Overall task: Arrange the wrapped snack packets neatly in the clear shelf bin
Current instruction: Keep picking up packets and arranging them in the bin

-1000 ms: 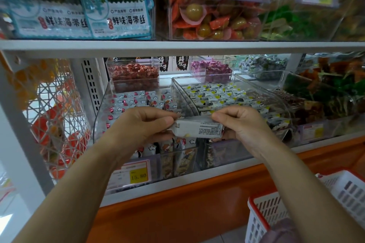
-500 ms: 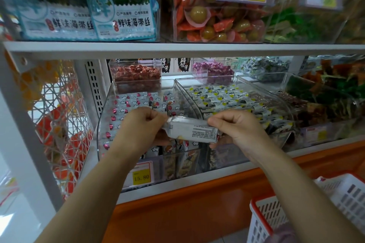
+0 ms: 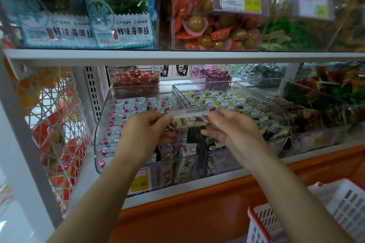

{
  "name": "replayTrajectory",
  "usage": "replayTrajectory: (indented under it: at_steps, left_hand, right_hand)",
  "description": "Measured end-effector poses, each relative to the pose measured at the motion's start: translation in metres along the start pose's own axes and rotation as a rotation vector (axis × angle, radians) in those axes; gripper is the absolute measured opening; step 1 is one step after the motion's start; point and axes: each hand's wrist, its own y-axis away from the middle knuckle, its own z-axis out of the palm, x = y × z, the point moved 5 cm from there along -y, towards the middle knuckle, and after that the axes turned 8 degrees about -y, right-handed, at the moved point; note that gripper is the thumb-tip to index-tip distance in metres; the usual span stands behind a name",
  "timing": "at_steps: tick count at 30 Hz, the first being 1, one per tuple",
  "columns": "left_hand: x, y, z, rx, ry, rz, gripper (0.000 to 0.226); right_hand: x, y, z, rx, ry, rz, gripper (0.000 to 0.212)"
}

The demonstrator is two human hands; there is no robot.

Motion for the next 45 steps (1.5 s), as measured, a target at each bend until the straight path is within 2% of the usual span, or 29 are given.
replayTrajectory:
  at_steps: [2, 4, 7, 9, 12, 14, 16, 19, 22, 28, 31, 34, 37, 40, 42, 45]
  left_hand:
    - [0.000, -0.002, 0.001, 0.032, -0.072, 0.020, 0.018]
    - [0.002, -0.004, 0.004, 0.046, -0.176, 0.050, 0.020]
    - [0.007, -0.012, 0.002, 0.066, -0.349, 0.102, 0.027]
    - [0.006, -0.024, 0.001, 0.056, -0.479, 0.128, 0.033]
    - [-0.012, -0.044, 0.003, -0.044, -0.797, 0.094, 0.043]
    - [-0.029, -0.054, 0.008, -0.136, -1.037, 0.094, 0.050]
    - [-0.044, -0.058, 0.014, -0.215, -1.145, 0.100, 0.058]
    - [-0.062, -0.061, 0.019, -0.298, -1.187, 0.063, 0.064]
    - [-0.065, -0.063, 0.018, -0.286, -1.167, 0.064, 0.063]
    - [-0.061, -0.061, 0.015, -0.265, -1.113, 0.098, 0.060]
    - [-0.059, -0.061, 0.015, -0.268, -1.095, 0.098, 0.059]
    - [-0.059, -0.061, 0.015, -0.272, -1.084, 0.088, 0.059]
    - [-0.058, -0.062, 0.015, -0.280, -1.059, 0.079, 0.059]
    - [-0.058, -0.063, 0.015, -0.277, -1.039, 0.078, 0.059]
    - [-0.057, -0.063, 0.015, -0.274, -1.031, 0.077, 0.058]
    - [-0.056, -0.061, 0.014, -0.273, -1.019, 0.072, 0.058]
  right_hand:
    - [-0.003, 0.002, 0.006, 0.026, 0.238, -0.114, 0.006]
    - [-0.005, -0.001, 0.008, 0.124, 0.388, -0.207, 0.006]
    - [-0.006, -0.014, 0.010, 0.179, 0.425, -0.227, 0.009]
    - [-0.007, -0.028, 0.010, 0.175, 0.362, -0.203, 0.008]
    - [-0.010, -0.054, 0.005, 0.251, 0.324, -0.197, 0.013]
    - [-0.011, -0.075, 0.007, 0.260, 0.414, -0.217, 0.007]
    - [-0.011, -0.096, 0.016, 0.222, 0.553, -0.278, 0.007]
    - [-0.011, -0.122, 0.041, 0.103, 0.850, -0.434, 0.008]
    - [-0.002, -0.148, 0.058, -0.025, 1.166, -0.466, 0.024]
    - [0.024, -0.173, 0.071, -0.321, 1.564, -0.228, 0.037]
    - [0.041, -0.174, 0.075, -0.471, 1.754, -0.121, 0.012]
    - [0.060, -0.181, 0.075, -0.629, 1.877, 0.049, 0.030]
    - [0.052, -0.191, 0.081, -0.594, 1.789, 0.011, 0.027]
    - [0.039, -0.207, 0.083, -0.398, 1.658, -0.123, 0.023]
    - [0.043, -0.210, 0.087, -0.363, 1.714, -0.166, 0.023]
    - [0.065, -0.209, 0.089, -0.412, 1.891, -0.135, 0.020]
